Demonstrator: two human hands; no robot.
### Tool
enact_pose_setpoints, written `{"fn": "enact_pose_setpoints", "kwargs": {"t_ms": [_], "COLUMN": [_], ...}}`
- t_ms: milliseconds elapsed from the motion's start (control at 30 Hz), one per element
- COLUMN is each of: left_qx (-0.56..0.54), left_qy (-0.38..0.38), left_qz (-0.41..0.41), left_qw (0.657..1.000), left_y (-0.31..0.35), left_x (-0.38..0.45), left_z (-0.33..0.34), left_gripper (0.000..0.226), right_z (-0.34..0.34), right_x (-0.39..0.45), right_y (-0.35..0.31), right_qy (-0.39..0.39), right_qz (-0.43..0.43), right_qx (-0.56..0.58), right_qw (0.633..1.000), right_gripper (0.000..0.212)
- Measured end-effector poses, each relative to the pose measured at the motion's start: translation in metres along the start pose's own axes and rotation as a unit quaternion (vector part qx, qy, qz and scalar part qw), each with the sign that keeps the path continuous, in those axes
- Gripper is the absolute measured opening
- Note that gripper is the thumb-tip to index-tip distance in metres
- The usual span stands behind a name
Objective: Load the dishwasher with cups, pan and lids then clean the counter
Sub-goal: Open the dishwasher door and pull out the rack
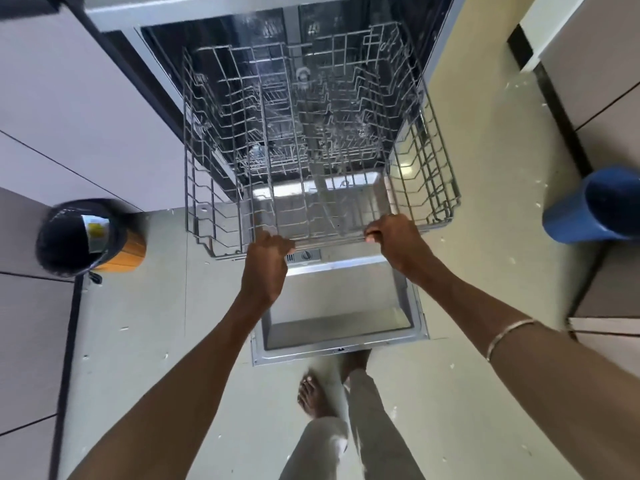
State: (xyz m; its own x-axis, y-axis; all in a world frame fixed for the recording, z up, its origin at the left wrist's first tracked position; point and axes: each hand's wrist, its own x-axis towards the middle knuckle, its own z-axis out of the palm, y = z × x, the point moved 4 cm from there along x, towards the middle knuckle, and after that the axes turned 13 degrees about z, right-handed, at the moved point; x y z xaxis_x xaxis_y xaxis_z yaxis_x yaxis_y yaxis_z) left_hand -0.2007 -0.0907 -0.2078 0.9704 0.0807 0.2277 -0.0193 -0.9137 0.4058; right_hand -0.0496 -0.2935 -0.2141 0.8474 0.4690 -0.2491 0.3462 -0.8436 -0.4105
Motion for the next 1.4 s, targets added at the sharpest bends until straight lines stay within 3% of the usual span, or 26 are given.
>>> {"fn": "enact_pose_setpoints", "kwargs": {"t_ms": [433, 767, 967, 1133, 1267, 1400], "left_qx": [0.02, 0.025, -0.041, -0.078, -0.052, -0.048], "left_qy": [-0.047, -0.025, -0.027, -0.08, -0.14, -0.146], "left_qz": [-0.021, -0.073, -0.125, -0.16, -0.135, -0.142], "left_qw": [0.998, 0.997, 0.991, 0.981, 0.98, 0.978], "left_y": [0.038, 0.048, 0.049, 0.06, 0.066, 0.062], "left_x": [-0.082, -0.08, -0.081, -0.08, -0.069, -0.045], "left_z": [0.01, 0.004, -0.003, -0.018, -0.038, -0.072], "left_gripper": [0.043, 0.037, 0.025, 0.022, 0.012, 0.028], "right_z": [0.025, 0.016, 0.003, -0.001, -0.016, -0.043], "right_x": [-0.088, -0.089, -0.091, -0.095, -0.102, -0.098], "right_y": [0.02, 0.019, 0.017, 0.016, -0.002, -0.035], "right_qy": [-0.007, -0.003, 0.027, -0.04, -0.063, -0.051], "right_qz": [0.001, 0.028, 0.042, 0.072, 0.088, 0.079], "right_qx": [0.03, 0.089, 0.147, 0.081, 0.032, -0.02], "right_qw": [1.0, 0.996, 0.988, 0.993, 0.994, 0.995], "right_gripper": [0.013, 0.014, 0.008, 0.016, 0.024, 0.027]}}
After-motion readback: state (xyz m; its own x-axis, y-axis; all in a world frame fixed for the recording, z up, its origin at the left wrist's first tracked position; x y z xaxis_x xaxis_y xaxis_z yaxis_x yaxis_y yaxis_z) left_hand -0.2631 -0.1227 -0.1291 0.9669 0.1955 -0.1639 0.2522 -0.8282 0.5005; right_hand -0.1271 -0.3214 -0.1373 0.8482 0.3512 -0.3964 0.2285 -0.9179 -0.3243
